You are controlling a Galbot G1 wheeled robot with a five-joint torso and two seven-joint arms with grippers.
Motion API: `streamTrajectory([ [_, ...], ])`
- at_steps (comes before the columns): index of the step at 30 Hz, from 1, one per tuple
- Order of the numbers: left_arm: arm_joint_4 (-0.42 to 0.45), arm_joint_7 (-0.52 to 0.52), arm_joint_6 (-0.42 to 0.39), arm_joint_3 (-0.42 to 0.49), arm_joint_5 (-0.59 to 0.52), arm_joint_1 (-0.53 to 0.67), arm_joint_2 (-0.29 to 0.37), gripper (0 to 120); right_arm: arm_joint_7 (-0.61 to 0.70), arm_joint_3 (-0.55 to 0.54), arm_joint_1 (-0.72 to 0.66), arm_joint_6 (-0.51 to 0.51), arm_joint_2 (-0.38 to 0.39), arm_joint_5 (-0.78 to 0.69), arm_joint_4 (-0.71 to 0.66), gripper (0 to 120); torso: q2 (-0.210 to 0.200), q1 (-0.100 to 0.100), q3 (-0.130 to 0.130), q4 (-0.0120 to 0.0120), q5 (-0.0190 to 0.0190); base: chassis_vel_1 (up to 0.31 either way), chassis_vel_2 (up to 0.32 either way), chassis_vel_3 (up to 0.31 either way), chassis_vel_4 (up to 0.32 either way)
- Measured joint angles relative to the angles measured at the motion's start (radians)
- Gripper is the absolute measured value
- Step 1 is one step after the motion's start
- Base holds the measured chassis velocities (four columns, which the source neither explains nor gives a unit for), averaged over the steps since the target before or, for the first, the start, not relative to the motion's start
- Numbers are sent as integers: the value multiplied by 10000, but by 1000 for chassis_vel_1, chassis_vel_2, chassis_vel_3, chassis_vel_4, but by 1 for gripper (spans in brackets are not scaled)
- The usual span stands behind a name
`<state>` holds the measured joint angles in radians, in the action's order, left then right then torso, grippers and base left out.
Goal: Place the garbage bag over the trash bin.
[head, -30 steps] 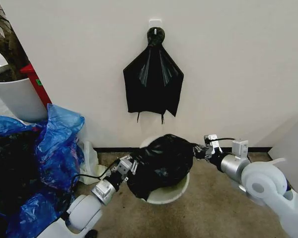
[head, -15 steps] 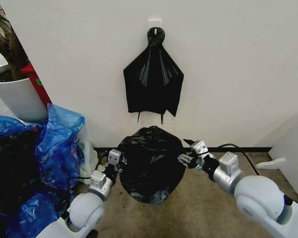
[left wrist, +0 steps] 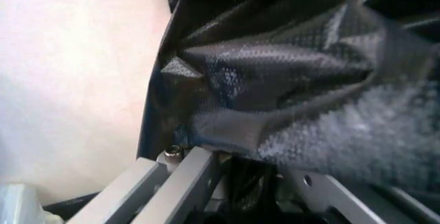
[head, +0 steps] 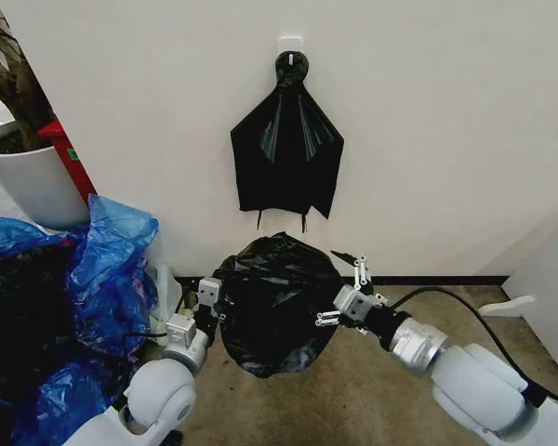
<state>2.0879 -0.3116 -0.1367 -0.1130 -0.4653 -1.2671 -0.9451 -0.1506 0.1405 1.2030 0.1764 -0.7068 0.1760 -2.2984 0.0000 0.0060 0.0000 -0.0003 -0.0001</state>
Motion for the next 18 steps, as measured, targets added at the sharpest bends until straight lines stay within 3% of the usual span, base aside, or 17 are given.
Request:
streamTrajectory([
  [4, 35, 44, -107, 166, 82, 22, 51, 1, -69, -353, -287, -99, -399, 1260, 212, 100, 0, 0, 0, 0, 0, 0, 0, 0, 0],
  [9, 35, 218, -190, 298, 229, 44, 132, 1, -134, -528, -542, -211, -695, 1812, 326, 100, 0, 0, 0, 0, 1, 0, 0, 0, 0],
  [18, -219, 1550, 424, 446, 1703, -49, 323, 1, 626, -288, -987, 329, -400, 366, 628, 100, 0, 0, 0, 1, 2, 0, 0, 0, 0],
])
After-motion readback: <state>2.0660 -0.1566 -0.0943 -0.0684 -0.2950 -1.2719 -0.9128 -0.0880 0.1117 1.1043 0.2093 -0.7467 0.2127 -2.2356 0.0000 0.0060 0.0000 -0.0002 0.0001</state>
